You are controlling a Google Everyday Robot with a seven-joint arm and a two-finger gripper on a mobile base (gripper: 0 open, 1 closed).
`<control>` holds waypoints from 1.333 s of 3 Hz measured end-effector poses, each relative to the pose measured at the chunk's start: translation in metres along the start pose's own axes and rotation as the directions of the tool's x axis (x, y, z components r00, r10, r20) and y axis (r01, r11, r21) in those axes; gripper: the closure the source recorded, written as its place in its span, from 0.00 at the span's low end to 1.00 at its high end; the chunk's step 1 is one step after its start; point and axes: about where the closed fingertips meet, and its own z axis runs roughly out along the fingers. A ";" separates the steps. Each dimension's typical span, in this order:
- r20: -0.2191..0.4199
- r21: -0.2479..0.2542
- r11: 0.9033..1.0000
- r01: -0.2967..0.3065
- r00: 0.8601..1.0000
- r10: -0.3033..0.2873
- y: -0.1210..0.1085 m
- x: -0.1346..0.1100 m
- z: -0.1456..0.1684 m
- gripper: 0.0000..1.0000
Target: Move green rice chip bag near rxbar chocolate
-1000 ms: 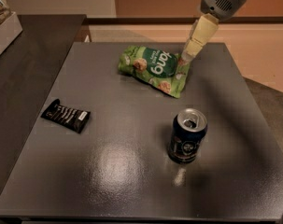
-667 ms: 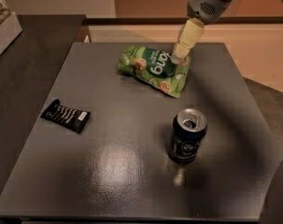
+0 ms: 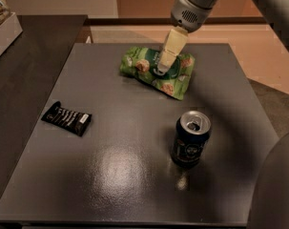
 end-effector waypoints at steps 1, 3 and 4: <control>-0.016 -0.022 1.000 0.019 1.000 -0.019 0.006 -0.011 0.015 0.00; -0.046 -0.072 0.997 0.003 0.999 -0.006 0.006 -0.013 0.051 0.00; -0.068 -0.072 0.997 -0.042 0.997 0.037 -0.002 -0.001 0.066 0.00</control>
Offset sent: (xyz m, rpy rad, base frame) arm 0.0072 0.0325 -0.0410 -0.0406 0.0960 0.0348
